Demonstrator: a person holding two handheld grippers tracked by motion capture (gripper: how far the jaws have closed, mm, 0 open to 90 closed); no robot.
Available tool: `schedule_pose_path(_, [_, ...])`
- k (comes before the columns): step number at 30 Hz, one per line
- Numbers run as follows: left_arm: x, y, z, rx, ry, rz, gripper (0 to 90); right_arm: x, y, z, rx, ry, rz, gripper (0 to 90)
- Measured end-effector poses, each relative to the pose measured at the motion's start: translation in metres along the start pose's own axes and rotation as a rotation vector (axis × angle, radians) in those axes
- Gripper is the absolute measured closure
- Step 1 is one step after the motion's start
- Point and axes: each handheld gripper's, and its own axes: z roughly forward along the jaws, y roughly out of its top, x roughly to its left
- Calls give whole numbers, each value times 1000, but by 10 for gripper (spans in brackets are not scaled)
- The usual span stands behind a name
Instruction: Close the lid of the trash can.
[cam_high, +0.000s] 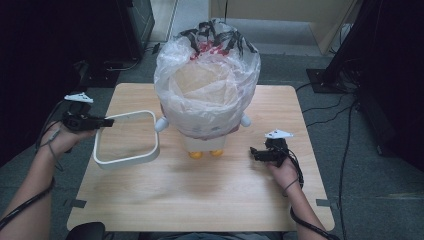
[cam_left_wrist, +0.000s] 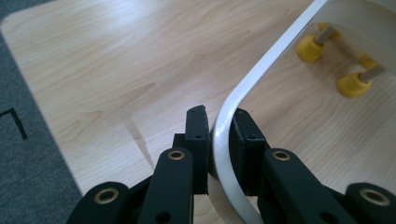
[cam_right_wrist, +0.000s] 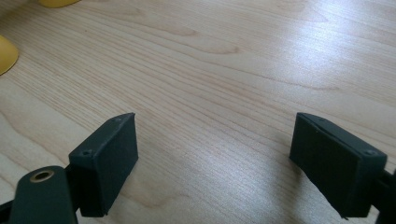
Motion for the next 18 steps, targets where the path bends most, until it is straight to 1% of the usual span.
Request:
schedule_pose_path(2, [0,5,-9,-3,-10,2,796,0,0,0,0,0,1,149])
schedule_pose_path(4, [1,11,-18,-18,-23,1,796,0,0,0,0,0,1,149])
schedule_pose_path(8, [1,22,-34,-36,-28,-8,796,0,0,0,1,0,0,149])
schedule_pose_path(9, [1,25,-38,-38,-29,-2,796,0,0,0,0,0,1,149])
schedule_pose_path(13, [-3,37,-48,-30,-27,9,796,0,0,0,1,0,0,149])
schedule_pose_path(18, [-8,53,-60,-29,-35,2,795,0,0,0,0,0,1,149])
